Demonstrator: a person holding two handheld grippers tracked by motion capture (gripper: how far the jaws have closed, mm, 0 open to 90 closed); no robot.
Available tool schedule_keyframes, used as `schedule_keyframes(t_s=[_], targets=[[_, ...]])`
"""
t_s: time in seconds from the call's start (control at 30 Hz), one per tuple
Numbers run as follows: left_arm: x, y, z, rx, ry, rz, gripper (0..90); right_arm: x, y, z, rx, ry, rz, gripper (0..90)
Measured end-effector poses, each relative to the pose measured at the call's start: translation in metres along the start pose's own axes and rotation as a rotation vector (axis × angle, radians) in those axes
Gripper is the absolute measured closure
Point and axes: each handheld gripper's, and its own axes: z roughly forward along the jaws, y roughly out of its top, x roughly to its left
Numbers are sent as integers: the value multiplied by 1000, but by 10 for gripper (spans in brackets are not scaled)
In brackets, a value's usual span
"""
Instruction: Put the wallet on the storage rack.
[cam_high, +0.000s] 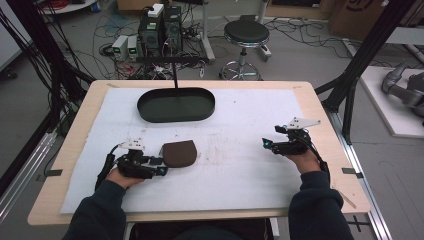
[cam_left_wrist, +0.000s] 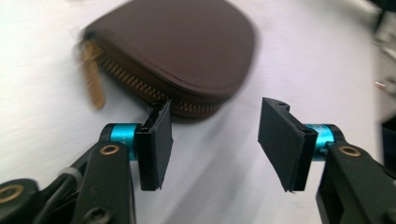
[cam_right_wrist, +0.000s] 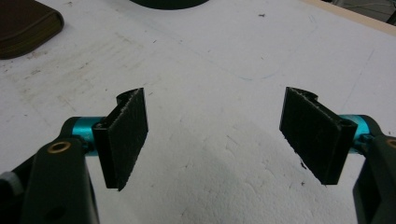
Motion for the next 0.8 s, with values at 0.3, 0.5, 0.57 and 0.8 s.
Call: schedule_keyframes(t_s=[0.3,0.5,0.57,0.8], targets=[[-2,6,-7,-95,-28,19,403,0,0,-1,-2,-2,4,240],[10,20,-18,-231,143,19,313,0,0,-1,-3,0,9,241],[12,28,-12,-236,180,25,291,-1,0,-2,-9,0,17,242],[26,49,25,-126,161,17,258,-2,1,-2,-18,5,21,242]])
